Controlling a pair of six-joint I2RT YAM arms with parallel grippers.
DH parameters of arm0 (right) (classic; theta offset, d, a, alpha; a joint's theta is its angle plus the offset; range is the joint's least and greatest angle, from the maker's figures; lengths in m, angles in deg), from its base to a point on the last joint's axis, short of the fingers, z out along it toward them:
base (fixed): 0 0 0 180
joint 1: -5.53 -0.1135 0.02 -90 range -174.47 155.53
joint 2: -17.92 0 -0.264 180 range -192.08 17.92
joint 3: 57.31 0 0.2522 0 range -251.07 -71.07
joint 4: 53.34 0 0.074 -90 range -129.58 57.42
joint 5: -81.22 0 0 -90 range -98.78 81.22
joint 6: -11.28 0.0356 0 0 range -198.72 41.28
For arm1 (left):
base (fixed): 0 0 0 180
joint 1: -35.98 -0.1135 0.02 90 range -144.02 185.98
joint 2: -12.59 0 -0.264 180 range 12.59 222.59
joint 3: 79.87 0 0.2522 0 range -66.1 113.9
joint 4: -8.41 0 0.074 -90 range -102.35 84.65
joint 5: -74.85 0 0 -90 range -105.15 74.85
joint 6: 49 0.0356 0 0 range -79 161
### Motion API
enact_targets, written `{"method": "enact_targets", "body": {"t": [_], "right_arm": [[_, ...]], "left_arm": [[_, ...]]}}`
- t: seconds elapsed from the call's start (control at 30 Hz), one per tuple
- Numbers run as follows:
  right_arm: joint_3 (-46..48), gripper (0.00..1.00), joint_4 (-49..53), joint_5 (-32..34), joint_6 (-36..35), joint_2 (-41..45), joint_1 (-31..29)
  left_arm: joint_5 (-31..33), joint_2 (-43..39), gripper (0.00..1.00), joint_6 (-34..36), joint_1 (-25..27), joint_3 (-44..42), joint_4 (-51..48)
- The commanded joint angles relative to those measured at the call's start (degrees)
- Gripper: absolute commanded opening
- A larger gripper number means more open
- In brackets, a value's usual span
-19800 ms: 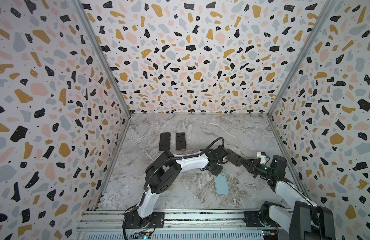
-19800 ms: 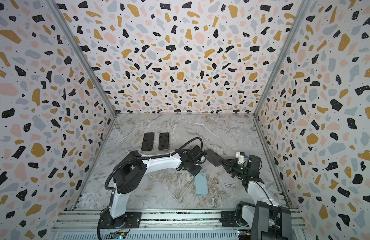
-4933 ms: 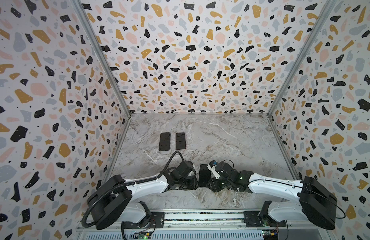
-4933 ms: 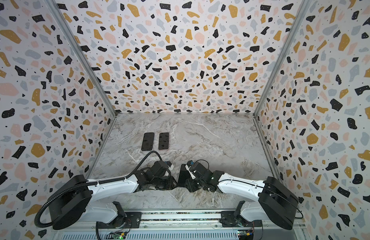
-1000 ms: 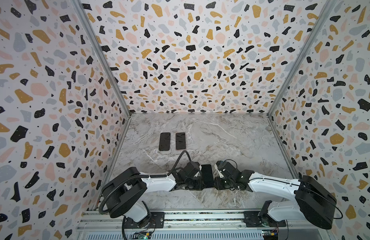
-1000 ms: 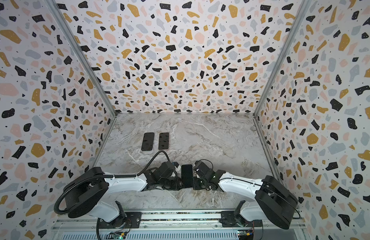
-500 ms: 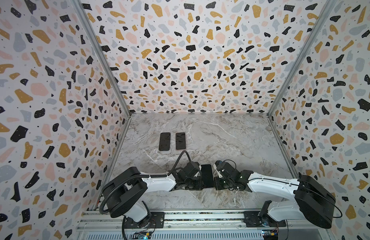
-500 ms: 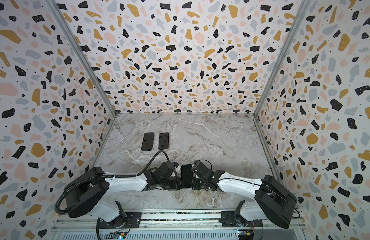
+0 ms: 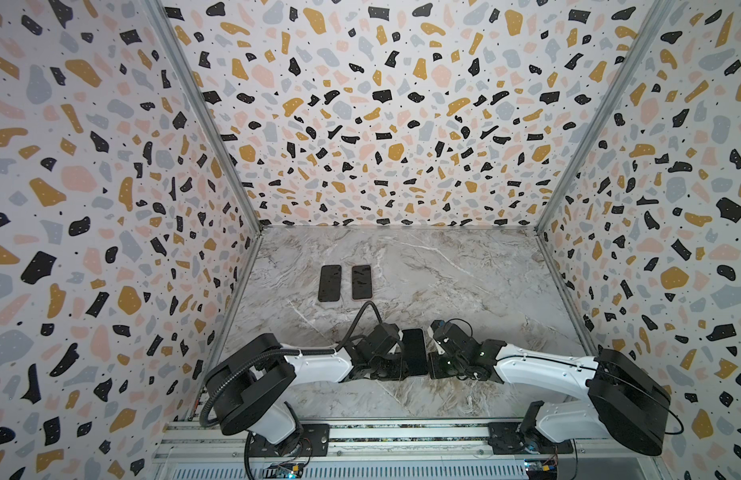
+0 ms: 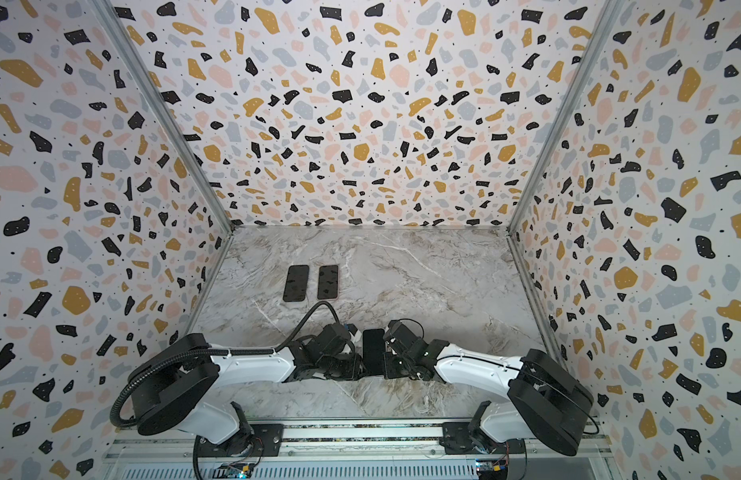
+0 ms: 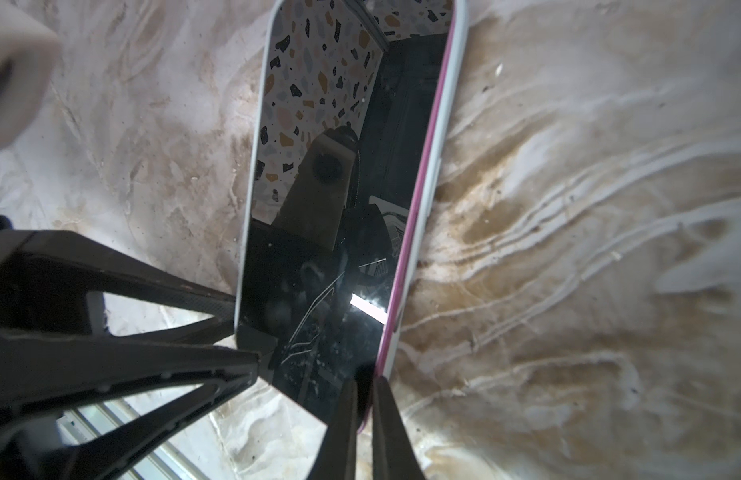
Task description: Put the phone into the phone case
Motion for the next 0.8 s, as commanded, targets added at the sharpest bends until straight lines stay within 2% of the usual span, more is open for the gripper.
{"method": "enact_targets", "body": {"t": [0.0,0.77], "right_arm": [[1.92,0.09,-6.35,-9.06,0.13,-5.73,-1.69],[4.49,0.07,-13.5,-13.8,3.07,-10.94,-1.56]], "left_arm": [[-2.77,2.35,0.33,0.14,1.24,-0.58,3.96],[-3.06,2.95,0.33,-1.84,1.53,-0.3,5.3]]}}
